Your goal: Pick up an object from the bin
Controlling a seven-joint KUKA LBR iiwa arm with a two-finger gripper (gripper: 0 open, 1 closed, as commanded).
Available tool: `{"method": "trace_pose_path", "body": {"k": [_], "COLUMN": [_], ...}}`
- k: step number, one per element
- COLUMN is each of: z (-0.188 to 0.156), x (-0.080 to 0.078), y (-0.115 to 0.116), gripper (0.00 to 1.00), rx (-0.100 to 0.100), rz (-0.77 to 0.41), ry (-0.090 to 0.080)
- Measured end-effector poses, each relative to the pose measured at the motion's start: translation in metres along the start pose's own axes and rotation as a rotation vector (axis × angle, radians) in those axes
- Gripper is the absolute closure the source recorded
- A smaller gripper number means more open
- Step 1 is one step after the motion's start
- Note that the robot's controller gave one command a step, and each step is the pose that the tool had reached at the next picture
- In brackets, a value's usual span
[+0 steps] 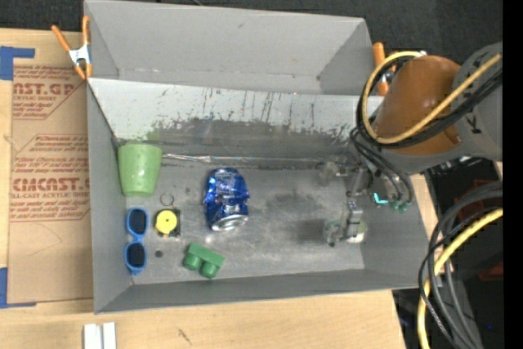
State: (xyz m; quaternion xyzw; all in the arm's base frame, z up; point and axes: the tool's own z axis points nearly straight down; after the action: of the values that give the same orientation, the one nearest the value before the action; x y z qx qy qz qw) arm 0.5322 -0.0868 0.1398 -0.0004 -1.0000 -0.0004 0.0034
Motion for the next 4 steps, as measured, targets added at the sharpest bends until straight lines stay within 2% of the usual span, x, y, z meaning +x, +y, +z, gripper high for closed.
{"method": "trace_pose_path", "body": {"k": [1, 2, 3, 4], "z": [0.073, 0.04, 0.041, 0.072], "x": [-0.058, 0.01, 0.043, 0.046], "y": [0.039, 0.037, 0.064, 0.093], "gripper": [0.0, 0.0, 0.0, 0.0], "rx": [-0.002, -0.001, -0.002, -0.001], "rz": [0.404, 0.651, 0.778, 0.7], "ry": [-0.005, -0.005, -0.002, -0.005]}}
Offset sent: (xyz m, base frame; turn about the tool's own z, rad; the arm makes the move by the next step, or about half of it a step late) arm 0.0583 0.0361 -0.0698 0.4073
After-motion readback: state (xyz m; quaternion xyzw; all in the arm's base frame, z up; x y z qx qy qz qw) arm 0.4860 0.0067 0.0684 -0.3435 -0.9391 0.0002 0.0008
